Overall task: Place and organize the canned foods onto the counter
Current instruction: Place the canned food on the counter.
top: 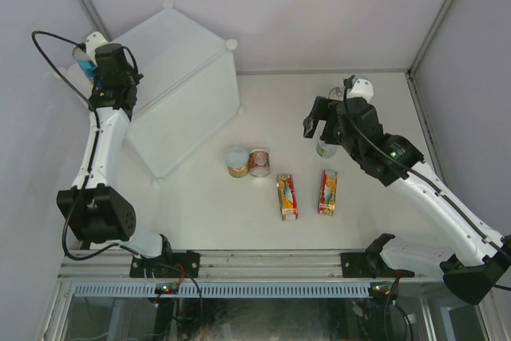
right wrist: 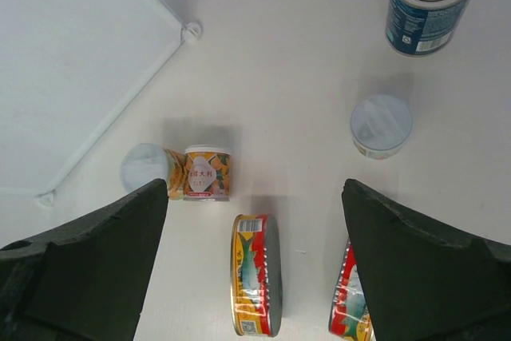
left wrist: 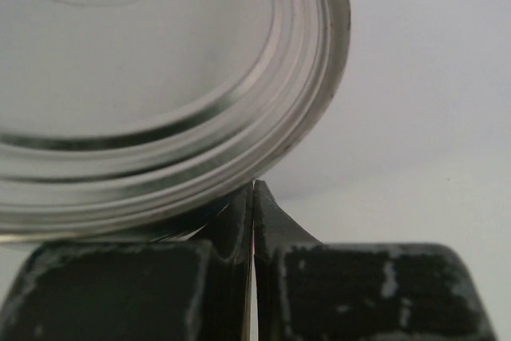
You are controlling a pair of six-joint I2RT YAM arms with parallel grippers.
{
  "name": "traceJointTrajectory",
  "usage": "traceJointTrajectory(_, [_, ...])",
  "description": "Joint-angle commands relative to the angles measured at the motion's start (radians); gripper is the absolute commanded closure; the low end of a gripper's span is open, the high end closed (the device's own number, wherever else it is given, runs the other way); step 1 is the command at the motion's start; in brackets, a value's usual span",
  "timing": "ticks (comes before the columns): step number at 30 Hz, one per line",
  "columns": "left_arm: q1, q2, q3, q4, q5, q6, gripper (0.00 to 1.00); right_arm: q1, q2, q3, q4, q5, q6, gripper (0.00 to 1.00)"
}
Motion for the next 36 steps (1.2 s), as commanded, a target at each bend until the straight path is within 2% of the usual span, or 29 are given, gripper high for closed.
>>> traceJointTrajectory(1, [0.024, 0.015, 0.043, 0.032, -0.026, -0.024, 1.00, 0.013, -0.023, 0.038, -0.007, 0.033, -0.022, 0.11])
traceJointTrajectory(17, [0.062, 0.068, 0.053, 0.092, 0.007, -0.029, 1.00, 0.027, 0.011, 0.067, -0.034, 0.060, -0.047, 0.11])
traceJointTrajectory(28, [0.099, 0.121, 0.087, 0.158, 0.122, 0.002, 0.99, 0.047, 0.068, 0.100, -0.045, 0.077, -0.051, 0.11])
traceJointTrajectory(36, [0.106, 0.134, 0.079, 0.170, 0.128, 0.007, 0.99, 0.059, 0.079, 0.103, -0.051, 0.090, -0.050, 0.10])
